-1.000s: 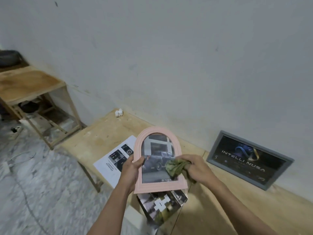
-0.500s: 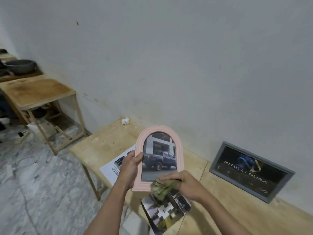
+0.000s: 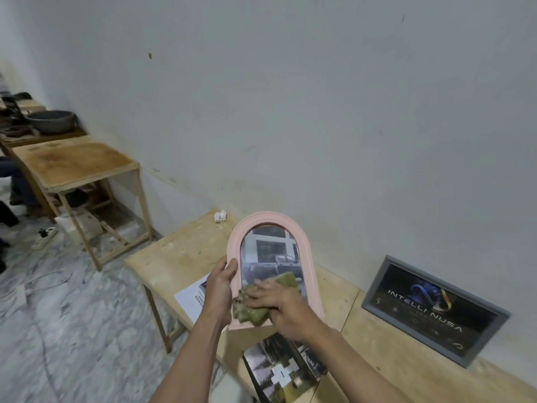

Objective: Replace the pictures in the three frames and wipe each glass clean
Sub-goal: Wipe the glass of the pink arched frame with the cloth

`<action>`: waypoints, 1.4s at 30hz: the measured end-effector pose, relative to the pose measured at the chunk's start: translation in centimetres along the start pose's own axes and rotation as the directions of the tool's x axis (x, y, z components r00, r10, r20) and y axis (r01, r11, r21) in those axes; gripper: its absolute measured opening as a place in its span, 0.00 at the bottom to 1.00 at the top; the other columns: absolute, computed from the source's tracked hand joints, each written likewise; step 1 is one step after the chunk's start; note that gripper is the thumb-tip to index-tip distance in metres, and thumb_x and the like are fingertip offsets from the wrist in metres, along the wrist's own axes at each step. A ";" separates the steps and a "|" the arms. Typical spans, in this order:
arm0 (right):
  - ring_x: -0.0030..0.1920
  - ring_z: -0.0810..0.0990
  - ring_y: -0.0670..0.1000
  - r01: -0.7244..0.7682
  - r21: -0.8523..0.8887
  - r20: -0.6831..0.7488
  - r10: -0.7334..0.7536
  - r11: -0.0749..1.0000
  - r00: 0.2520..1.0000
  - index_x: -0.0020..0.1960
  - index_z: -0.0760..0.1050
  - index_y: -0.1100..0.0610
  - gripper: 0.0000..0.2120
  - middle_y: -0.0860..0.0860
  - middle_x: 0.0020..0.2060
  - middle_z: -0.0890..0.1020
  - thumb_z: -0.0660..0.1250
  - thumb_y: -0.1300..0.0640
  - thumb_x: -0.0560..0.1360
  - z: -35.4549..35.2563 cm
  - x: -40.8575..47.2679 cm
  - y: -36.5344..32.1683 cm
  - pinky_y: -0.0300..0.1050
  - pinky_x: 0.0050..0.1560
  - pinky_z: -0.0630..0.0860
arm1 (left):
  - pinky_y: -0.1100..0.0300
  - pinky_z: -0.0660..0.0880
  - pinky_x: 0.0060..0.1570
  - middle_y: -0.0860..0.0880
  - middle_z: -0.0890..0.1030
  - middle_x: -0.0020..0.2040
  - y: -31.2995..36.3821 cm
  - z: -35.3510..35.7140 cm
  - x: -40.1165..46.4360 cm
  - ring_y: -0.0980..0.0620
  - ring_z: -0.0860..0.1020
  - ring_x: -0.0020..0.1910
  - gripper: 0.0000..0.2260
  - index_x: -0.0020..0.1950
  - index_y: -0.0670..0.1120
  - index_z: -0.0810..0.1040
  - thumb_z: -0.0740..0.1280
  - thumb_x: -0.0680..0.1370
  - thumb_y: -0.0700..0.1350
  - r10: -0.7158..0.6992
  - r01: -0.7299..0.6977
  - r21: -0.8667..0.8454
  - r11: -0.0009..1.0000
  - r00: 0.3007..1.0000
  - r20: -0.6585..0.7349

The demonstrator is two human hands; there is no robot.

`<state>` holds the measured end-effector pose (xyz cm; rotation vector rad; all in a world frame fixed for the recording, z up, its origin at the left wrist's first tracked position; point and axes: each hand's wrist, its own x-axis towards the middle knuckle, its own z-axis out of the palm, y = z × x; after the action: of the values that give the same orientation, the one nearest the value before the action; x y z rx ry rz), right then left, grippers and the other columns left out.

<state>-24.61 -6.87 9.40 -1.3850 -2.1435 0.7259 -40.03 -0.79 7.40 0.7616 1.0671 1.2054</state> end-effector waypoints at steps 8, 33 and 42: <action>0.50 0.82 0.49 -0.211 0.366 -0.273 0.322 0.906 0.907 0.50 0.84 0.53 0.21 0.50 0.46 0.85 0.61 0.74 0.70 -8.2 0.6 0.2 0.36 0.52 0.77 | 0.57 0.76 0.47 0.48 0.85 0.54 0.2 0.6 -0.8 0.50 0.82 0.49 0.11 0.61 0.48 0.81 0.61 0.84 0.46 0.058 -0.071 0.187 0.980 0.996 0.072; 0.47 0.74 0.53 -0.513 -0.438 -0.534 0.245 0.738 0.809 0.61 0.77 0.53 0.18 0.51 0.48 0.72 0.59 0.64 0.75 -5.9 -0.4 -0.2 0.43 0.39 0.69 | 0.43 0.81 0.52 0.46 0.86 0.53 2.9 4.0 0.3 0.43 0.85 0.51 0.10 0.62 0.51 0.80 0.65 0.82 0.46 0.121 -0.128 0.111 0.986 0.990 0.070; 0.59 0.76 0.49 -0.366 0.192 -0.511 0.411 0.911 0.755 0.51 0.83 0.49 0.21 0.48 0.55 0.80 0.58 0.70 0.74 -10.0 -0.8 -0.3 0.41 0.59 0.74 | 0.69 0.77 0.33 0.53 0.84 0.51 2.9 4.2 0.4 0.58 0.83 0.42 0.10 0.63 0.52 0.77 0.62 0.83 0.46 0.110 -0.141 0.180 0.974 0.979 0.172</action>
<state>-17.97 -6.01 16.92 -1.7649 -1.3823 0.4706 -37.15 0.57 11.35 1.0717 1.0219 1.1363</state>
